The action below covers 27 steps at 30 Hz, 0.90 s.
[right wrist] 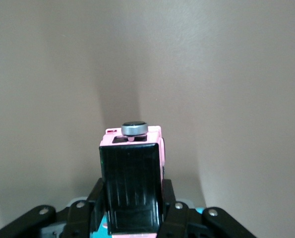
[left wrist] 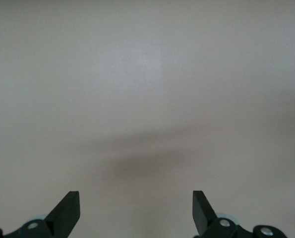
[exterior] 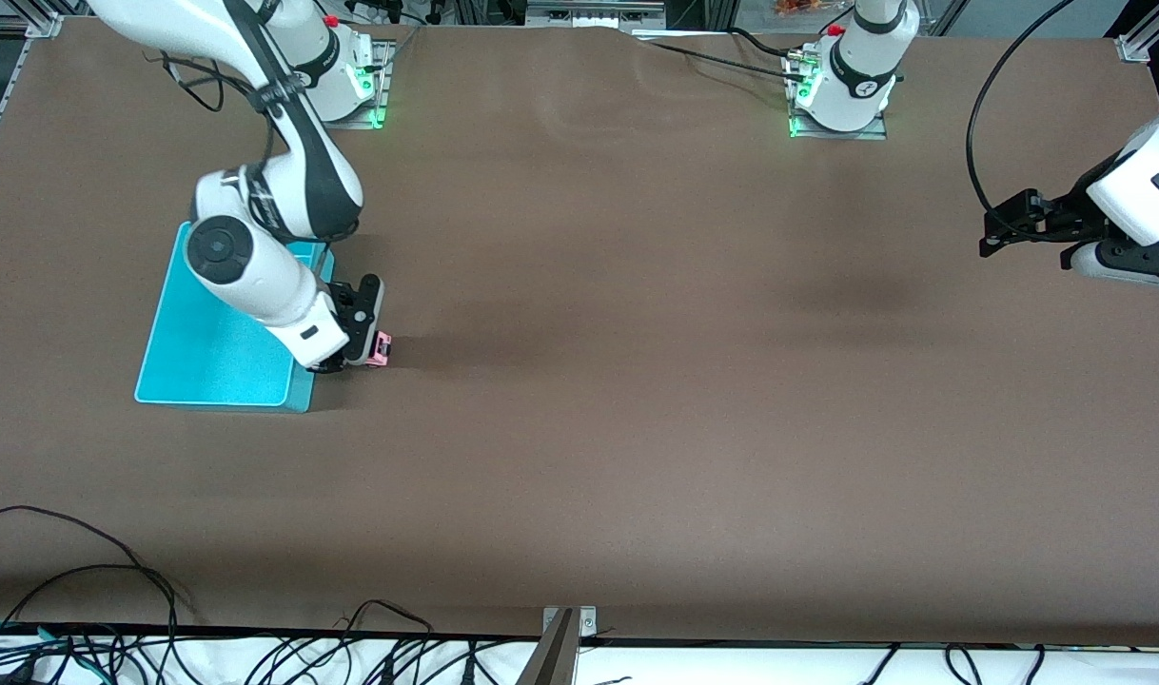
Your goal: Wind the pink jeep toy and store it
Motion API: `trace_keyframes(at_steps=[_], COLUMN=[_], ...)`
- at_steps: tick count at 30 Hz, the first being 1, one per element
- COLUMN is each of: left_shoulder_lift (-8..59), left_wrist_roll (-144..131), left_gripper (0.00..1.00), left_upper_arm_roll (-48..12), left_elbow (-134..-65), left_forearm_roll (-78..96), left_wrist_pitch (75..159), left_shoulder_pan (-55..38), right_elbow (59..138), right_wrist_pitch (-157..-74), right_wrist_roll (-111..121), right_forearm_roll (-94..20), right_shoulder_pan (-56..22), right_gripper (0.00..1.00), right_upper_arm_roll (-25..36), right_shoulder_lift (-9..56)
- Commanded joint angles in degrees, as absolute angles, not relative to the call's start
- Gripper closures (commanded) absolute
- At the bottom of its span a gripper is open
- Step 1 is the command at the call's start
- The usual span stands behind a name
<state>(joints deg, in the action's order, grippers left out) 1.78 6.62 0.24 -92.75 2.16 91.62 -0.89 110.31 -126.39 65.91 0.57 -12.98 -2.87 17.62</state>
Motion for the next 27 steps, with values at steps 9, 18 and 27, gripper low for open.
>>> trace_keyframes(at_steps=[9, 18, 27], left_shoulder_lift=[2.7, 2.7, 2.7], left_wrist_roll=[6.0, 6.0, 6.0], left_gripper=[0.00, 0.00, 0.00], left_upper_arm_roll=[0.2, 0.2, 0.2], left_elbow=[-90.6, -90.6, -90.6], left_forearm_roll=[1.5, 1.5, 1.5], left_wrist_pitch=[90.0, 90.0, 90.0], left_shoulder_pan=[-0.9, -0.9, -0.9], right_elbow=[106.7, 108.5, 120.3], right_wrist_pitch=[-108.5, -104.4, -112.8], right_wrist_roll=[69.3, 77.6, 80.9], right_forearm_roll=[0.6, -1.1, -2.4], right_shoulder_pan=[-12.0, -12.0, -12.0], right_gripper=[0.78, 0.78, 0.78], right_upper_arm_roll=[4.0, 10.5, 13.1], right_shoulder_lift=[7.7, 6.3, 3.9])
